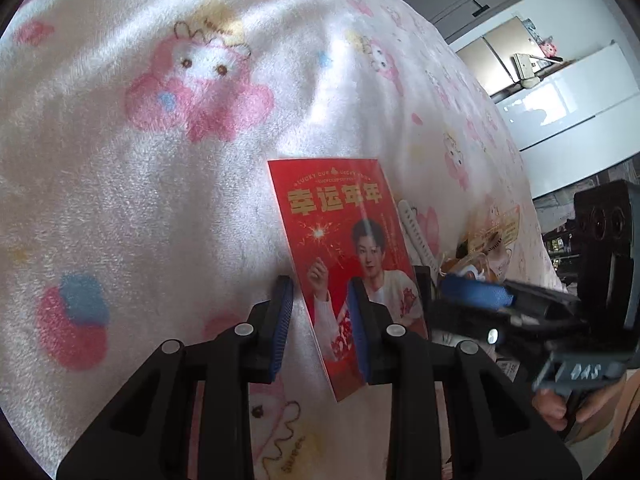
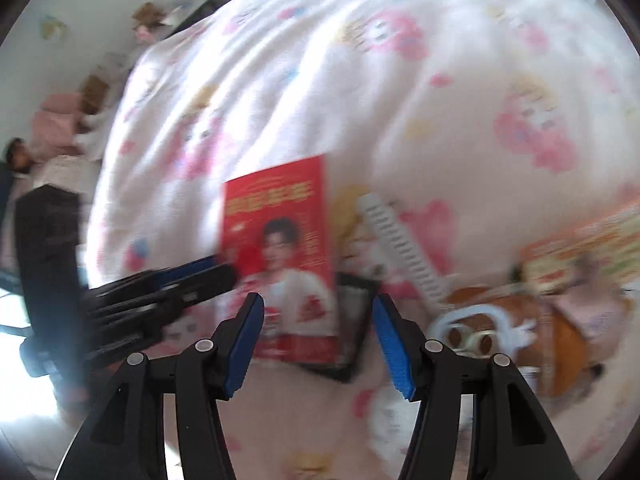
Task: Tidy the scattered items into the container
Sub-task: 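Carry the red card with the left gripper over the open box, then lower the red card into the box beside the Smart Devil box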
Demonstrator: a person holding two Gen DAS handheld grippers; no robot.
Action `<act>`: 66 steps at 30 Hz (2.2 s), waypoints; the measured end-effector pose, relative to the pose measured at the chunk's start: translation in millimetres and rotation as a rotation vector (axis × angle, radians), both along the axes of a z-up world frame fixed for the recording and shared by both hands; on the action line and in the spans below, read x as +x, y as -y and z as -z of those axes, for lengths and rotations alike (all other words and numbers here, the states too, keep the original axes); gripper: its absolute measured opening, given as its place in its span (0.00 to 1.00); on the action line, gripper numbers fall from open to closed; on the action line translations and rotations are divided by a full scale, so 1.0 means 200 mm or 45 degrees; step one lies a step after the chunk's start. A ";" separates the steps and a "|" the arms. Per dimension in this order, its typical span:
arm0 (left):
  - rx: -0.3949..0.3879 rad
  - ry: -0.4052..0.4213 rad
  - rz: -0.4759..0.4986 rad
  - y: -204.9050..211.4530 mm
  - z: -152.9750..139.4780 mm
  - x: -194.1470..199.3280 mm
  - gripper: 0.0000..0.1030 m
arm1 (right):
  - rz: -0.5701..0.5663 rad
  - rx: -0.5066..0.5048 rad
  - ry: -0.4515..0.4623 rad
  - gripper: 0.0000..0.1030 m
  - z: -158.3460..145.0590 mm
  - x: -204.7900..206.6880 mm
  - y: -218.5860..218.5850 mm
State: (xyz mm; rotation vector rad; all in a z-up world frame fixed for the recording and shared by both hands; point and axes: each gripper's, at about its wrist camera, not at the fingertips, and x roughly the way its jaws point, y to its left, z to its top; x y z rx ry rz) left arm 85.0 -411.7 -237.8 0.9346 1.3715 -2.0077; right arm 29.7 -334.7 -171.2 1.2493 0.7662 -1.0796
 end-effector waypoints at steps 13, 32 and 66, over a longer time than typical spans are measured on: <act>-0.088 -0.118 0.079 -0.02 -0.23 -0.01 0.17 | 0.045 -0.003 0.031 0.43 -0.04 0.09 -0.04; -0.089 -0.407 0.844 -1.14 -0.94 -0.80 0.16 | 0.711 -0.420 -0.158 0.42 -0.82 -0.47 -1.48; -0.015 0.014 1.416 -2.34 -0.41 -1.26 0.24 | 1.275 -0.171 -0.269 0.44 -0.21 -0.75 -2.57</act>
